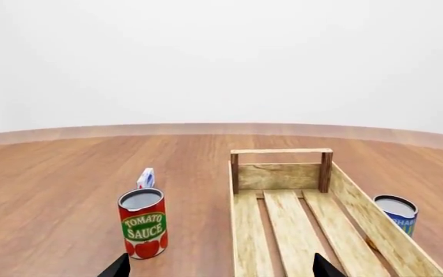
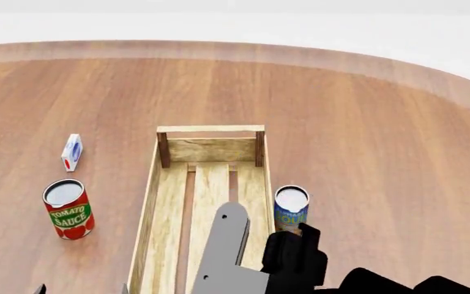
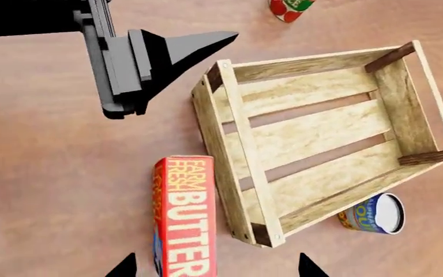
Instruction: Pick up the butter and put it in the tray.
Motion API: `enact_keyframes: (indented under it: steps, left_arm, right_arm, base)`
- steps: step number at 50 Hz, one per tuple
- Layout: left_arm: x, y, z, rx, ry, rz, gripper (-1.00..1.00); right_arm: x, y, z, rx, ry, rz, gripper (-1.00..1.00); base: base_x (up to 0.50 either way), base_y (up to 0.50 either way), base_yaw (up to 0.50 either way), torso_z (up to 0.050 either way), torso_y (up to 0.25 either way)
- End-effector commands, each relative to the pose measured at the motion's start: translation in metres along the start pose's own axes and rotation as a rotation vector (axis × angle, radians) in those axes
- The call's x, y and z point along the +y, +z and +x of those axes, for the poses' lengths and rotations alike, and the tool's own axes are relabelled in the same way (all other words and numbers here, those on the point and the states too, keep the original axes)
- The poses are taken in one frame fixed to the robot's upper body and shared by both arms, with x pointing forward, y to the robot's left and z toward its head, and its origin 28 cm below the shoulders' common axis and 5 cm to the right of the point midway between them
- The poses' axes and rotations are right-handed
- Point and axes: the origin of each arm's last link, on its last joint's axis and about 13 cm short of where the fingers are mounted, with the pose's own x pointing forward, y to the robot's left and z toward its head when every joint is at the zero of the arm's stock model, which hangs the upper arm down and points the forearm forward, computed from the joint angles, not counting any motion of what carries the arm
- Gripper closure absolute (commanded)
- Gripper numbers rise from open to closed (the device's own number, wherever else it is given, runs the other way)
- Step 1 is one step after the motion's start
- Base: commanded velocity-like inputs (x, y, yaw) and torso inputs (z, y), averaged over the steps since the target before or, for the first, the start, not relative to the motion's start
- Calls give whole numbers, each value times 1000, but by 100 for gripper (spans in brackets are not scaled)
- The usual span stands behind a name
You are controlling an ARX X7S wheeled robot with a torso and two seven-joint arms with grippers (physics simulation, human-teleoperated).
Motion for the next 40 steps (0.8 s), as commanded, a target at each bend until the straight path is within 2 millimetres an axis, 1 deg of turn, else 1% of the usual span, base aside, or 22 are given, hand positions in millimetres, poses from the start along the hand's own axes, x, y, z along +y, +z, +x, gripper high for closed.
enact_keyframes:
  steps: [1, 14, 20, 29, 40]
  left_arm:
    - [0, 0, 1, 0, 0, 0, -100]
    - [0, 0, 1, 1, -1, 1, -100]
    - [1, 0, 1, -1, 0, 1, -100]
    - [1, 1, 1, -2, -2, 0, -100]
    - [2, 1, 0, -3, -5, 1, -100]
  right_arm:
    - [7, -2, 5, 27, 104, 3, -100]
    - [12, -2, 7, 33, 140, 26, -100]
    - [11, -6, 12, 52, 109, -3, -100]
    - [4, -19, 23, 70, 76, 35, -100]
    - [3, -30, 41, 69, 86, 59, -100]
  base:
    - [0, 0, 0, 0, 0]
    - [0, 0, 0, 0, 0]
    - [0, 0, 0, 0, 0]
    - [0, 0, 0, 0, 0]
    - [0, 0, 0, 0, 0]
